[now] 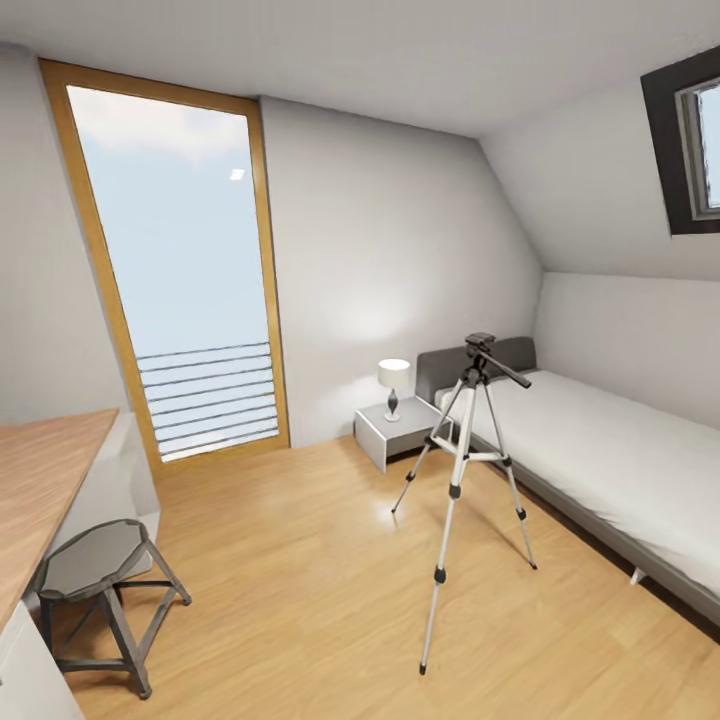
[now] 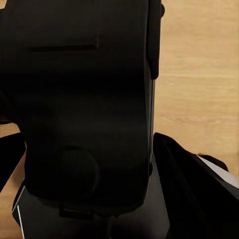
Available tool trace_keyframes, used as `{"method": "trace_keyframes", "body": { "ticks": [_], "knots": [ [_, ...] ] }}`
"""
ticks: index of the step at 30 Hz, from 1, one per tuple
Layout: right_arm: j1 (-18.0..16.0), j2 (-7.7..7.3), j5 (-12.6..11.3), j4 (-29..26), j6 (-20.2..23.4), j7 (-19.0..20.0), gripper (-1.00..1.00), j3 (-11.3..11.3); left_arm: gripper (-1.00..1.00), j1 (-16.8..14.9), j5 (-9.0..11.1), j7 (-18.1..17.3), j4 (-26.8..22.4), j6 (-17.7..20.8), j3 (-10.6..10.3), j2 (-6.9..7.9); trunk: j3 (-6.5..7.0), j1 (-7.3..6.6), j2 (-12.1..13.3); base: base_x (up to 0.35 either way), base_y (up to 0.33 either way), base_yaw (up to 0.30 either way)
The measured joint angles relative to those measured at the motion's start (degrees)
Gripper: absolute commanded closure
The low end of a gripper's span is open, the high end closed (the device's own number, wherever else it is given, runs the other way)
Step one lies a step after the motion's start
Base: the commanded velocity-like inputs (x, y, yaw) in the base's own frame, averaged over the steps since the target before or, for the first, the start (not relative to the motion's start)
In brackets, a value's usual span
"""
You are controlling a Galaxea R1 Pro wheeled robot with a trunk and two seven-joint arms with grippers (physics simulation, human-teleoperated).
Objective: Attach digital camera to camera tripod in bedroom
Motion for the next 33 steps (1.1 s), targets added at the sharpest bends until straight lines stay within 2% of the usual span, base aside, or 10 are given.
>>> {"method": "trace_keyframes", "body": {
  "ticks": [33],
  "knots": [
    [0.00, -0.10, 0.05, 0.00, -0.26, 0.23, -1.00, 0.00, 1.00, 0.00, 0.00, -0.03, 0.00, 0.00, 0.00, 0.00, 0.00, 0.01, 0.00, 0.179, 0.000, 0.002]
  ]
}}
